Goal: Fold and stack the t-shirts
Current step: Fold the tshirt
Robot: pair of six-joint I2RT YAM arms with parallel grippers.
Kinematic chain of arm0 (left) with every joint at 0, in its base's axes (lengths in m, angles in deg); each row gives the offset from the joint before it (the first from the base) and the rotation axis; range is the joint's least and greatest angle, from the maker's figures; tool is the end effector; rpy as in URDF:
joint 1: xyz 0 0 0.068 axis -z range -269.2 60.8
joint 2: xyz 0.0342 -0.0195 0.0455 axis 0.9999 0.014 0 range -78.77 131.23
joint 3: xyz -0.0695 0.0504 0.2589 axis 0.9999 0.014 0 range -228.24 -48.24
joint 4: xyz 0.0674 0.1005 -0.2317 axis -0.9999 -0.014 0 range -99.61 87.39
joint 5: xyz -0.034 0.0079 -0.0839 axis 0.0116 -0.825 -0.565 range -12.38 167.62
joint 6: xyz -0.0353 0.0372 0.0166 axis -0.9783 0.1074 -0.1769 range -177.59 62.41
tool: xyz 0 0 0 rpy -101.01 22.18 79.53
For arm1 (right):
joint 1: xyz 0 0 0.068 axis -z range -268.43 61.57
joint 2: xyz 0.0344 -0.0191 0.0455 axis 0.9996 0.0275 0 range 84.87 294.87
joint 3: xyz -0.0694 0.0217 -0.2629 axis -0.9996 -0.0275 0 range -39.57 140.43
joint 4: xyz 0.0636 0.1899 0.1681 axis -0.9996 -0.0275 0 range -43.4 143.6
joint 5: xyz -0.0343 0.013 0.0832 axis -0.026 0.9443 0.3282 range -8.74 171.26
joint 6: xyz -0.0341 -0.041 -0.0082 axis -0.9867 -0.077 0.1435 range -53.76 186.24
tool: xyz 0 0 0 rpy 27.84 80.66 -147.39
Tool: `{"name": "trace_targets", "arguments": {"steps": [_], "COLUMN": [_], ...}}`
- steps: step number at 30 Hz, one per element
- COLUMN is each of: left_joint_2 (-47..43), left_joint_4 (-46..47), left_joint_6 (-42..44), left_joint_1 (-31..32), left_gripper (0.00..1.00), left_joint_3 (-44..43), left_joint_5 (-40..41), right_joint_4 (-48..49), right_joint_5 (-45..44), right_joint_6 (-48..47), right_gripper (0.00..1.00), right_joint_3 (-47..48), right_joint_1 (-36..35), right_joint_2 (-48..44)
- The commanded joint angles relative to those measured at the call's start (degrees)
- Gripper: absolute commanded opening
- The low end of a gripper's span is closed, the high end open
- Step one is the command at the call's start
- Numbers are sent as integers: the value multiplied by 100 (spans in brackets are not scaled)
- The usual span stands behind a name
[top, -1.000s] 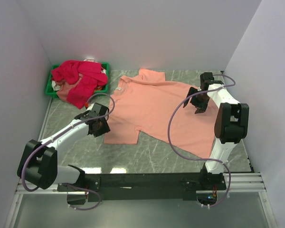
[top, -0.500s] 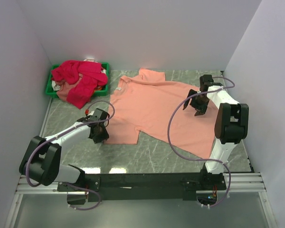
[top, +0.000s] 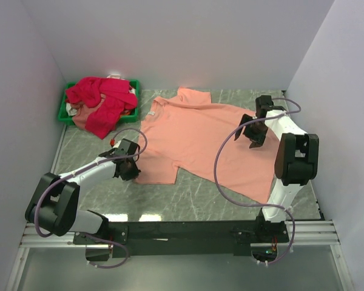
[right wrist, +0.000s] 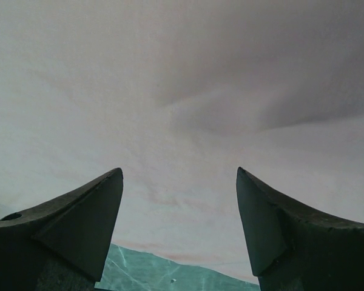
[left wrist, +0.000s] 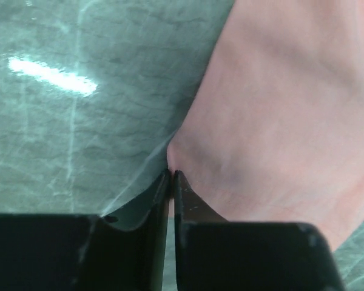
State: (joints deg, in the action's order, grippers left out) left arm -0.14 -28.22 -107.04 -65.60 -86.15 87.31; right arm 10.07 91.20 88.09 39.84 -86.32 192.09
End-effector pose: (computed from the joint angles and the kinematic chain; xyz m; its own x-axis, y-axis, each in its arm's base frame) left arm 0.2192 -0.0892 0.1581 -0.7984 -0.4686 -0.3780 -0.4215 0.8834 -0.2049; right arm 0.3777 -0.0078 0.2010 -0.8858 0.3994 -0.2362 0.3347 0.9026 0.2707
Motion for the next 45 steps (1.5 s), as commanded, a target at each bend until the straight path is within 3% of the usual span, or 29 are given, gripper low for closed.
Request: {"name": "trace_targets", "arguments": {"steps": [1, 5, 21, 37, 45], "left_joint_2": [232, 197, 179, -172, -638], "left_joint_4": [178, 144, -392, -454, -384], "left_joint_6": [-100, -12, 832, 1254, 1385], "left_joint_1": [22, 22, 5, -4, -4], "left_gripper": [12, 0, 0, 0, 0], "left_joint_3": [293, 179, -709, -630, -498], "left_joint_5": [-327, -345, -687, -1189, -1400], "right_joint_4": [37, -33, -103, -1245, -1553], "right_joint_5": [-123, -263, -808, -1635, -1547], "right_joint_6": [21, 30, 926, 1674, 1963], "right_gripper": [81, 81, 81, 81, 78], "right_joint_3": [-49, -242, -2237, -3466, -3855], "right_joint_1": [-9, -9, -9, 185, 220], "right_joint_2": [-394, -526, -1931, -3435, -3901]}}
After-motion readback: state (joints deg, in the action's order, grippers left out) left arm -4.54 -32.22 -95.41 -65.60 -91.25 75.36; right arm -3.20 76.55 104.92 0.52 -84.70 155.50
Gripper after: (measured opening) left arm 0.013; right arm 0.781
